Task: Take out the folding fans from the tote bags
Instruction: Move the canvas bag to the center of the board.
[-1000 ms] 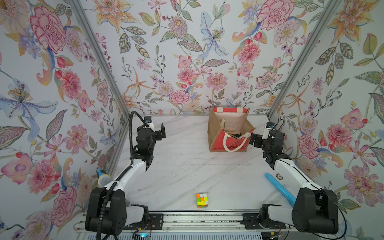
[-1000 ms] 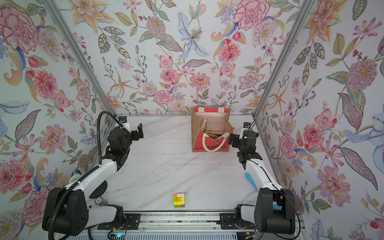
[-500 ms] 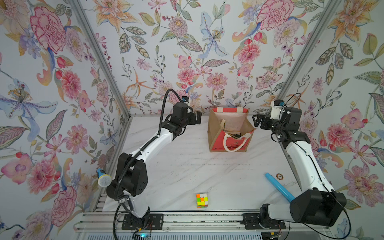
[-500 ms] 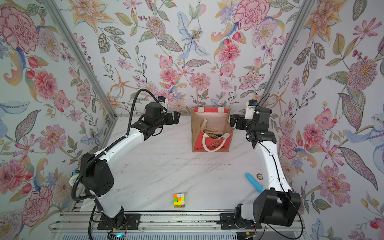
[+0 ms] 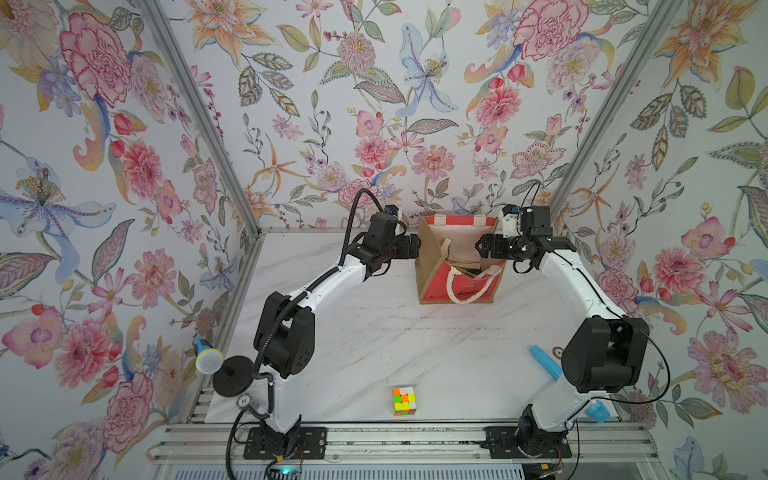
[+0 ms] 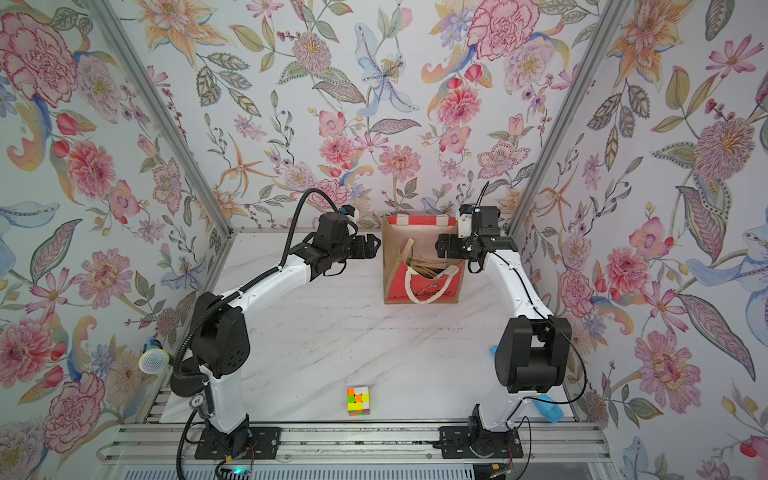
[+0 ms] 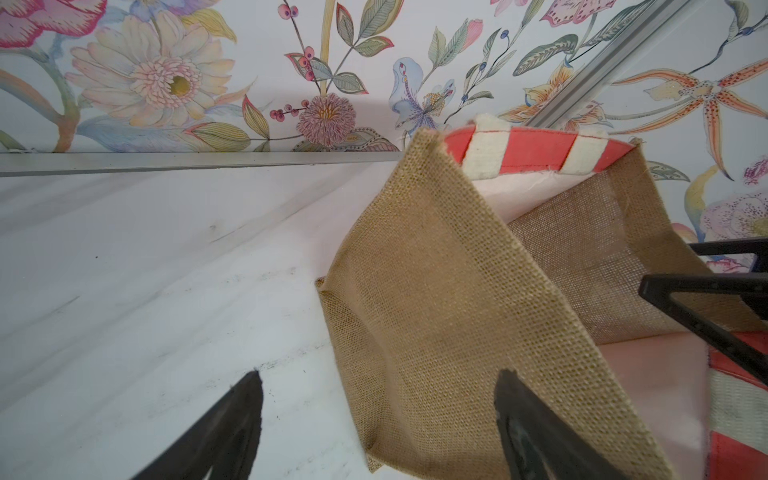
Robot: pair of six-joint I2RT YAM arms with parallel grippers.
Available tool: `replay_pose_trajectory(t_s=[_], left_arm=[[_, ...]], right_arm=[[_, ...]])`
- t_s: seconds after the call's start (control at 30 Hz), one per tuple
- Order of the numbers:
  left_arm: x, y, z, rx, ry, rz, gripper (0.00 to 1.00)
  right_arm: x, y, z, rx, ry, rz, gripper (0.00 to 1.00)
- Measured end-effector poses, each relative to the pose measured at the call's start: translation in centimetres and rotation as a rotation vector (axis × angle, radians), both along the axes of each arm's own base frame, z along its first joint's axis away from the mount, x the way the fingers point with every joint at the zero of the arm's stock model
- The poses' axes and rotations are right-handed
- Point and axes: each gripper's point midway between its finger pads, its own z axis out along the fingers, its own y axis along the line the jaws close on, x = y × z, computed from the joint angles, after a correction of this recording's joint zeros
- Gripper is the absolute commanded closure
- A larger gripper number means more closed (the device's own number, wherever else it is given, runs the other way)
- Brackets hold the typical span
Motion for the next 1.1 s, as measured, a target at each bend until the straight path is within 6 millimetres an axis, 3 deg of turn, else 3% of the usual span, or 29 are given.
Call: replay_pose_trajectory(t_s=[0.2, 0.57, 0.73, 0.9, 1.03, 1.1], left_arm=[[-0.7, -1.1, 1.2, -0.059, -0.006, -0.034, 0.13], [-2.8, -6.0, 5.3, -0.163, -0.048, -0.142, 0.13], [-1.8, -7.7, 5.6, -0.176, -0.051, -0.15, 0.15], [-0.4, -8.8, 3.3, -0.148, -0.013, -0.145, 0.35], [-0.3, -8.8, 0.4, -0.102, 0.05, -0.136, 0.43], [-0.3, -8.8, -0.1, -0.087, 0.063, -0.132, 0.47]], right_arm=[[-0.1, -0.6, -0.4, -0.097, 0.009, -0.032, 0.12], [-0.5, -2.0, -1.9, -0.175, 0.038, -0.066, 0.16], [-0.9, -2.1, -2.6, -0.181, 0.057, -0.063, 0.18], [-1.2, -2.3, -3.1, -0.184, 0.071, -0.061, 0.19], [-1.3, -2.3, -3.3, -0.184, 0.077, -0.06, 0.19], [-1.4, -2.4, -3.4, -0.184, 0.079, -0.062, 0.2]])
